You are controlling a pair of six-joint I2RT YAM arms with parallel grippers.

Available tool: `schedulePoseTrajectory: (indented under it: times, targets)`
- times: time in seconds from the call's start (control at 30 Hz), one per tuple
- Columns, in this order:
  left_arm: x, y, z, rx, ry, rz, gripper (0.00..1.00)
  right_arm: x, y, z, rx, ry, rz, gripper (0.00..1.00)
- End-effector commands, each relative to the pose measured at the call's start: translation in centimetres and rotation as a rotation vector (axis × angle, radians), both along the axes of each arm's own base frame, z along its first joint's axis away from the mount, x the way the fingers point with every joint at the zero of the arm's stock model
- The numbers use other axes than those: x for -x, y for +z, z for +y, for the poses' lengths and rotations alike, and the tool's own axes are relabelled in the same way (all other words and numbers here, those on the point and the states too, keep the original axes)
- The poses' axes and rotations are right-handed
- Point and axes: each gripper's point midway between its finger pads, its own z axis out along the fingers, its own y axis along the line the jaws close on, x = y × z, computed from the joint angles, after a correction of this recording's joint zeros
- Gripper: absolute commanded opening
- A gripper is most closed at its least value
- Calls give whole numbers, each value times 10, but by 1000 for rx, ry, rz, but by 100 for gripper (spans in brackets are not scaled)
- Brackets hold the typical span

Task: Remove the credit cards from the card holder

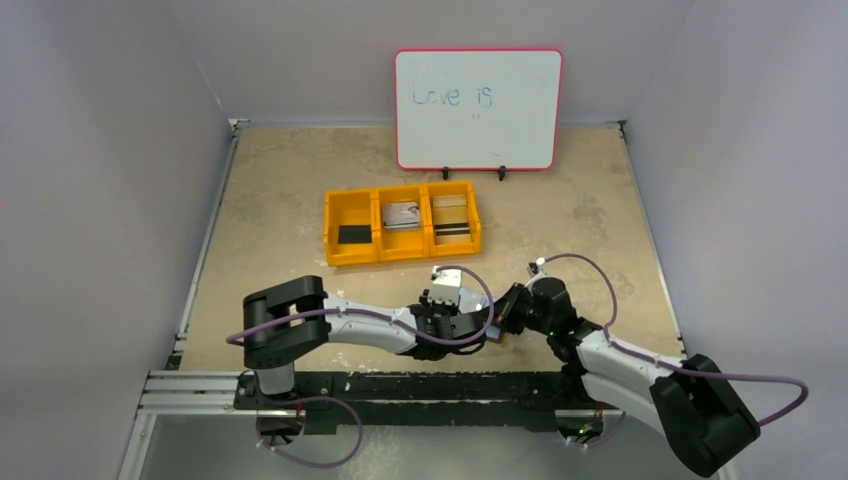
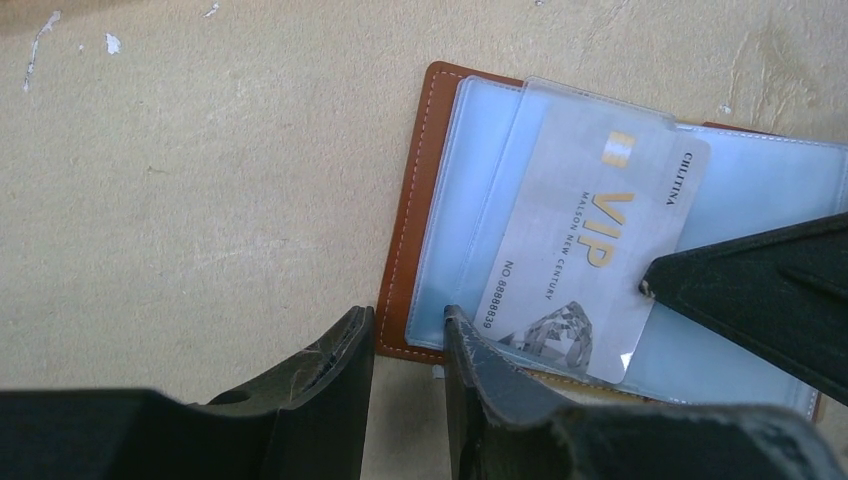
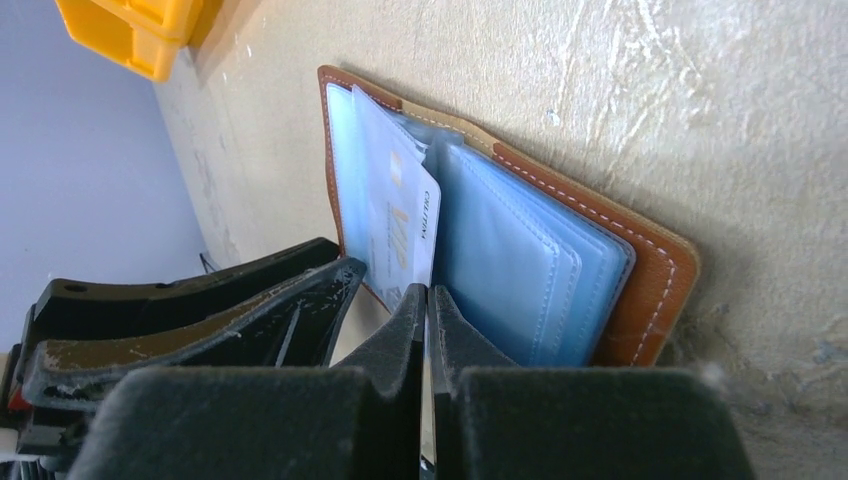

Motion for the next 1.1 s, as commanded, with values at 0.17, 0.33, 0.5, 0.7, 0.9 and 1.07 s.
schedulePoseTrajectory:
  times: [0.17, 0.33, 0.5, 0.7, 0.9, 1.07]
  targets:
    - [15, -37, 43, -153, 8, 102, 29, 16, -5, -12, 0, -28, 27, 0]
    - [11, -19, 30, -89, -4, 81, 32, 18, -9, -15, 47, -15, 38, 0]
    - [5, 15, 11, 13, -17, 37, 42, 13, -5, -10, 32, 4, 27, 0]
    - [-10, 54, -10, 83, -43, -47, 50, 8, -8, -5, 46, 32, 20, 0]
    - [-39, 51, -9, 12, -37, -29, 54, 5, -9, -2, 51, 54, 8, 0]
    - [-48, 45, -16, 13, -72, -9, 54, 0, -6, -1, 60, 63, -14, 0]
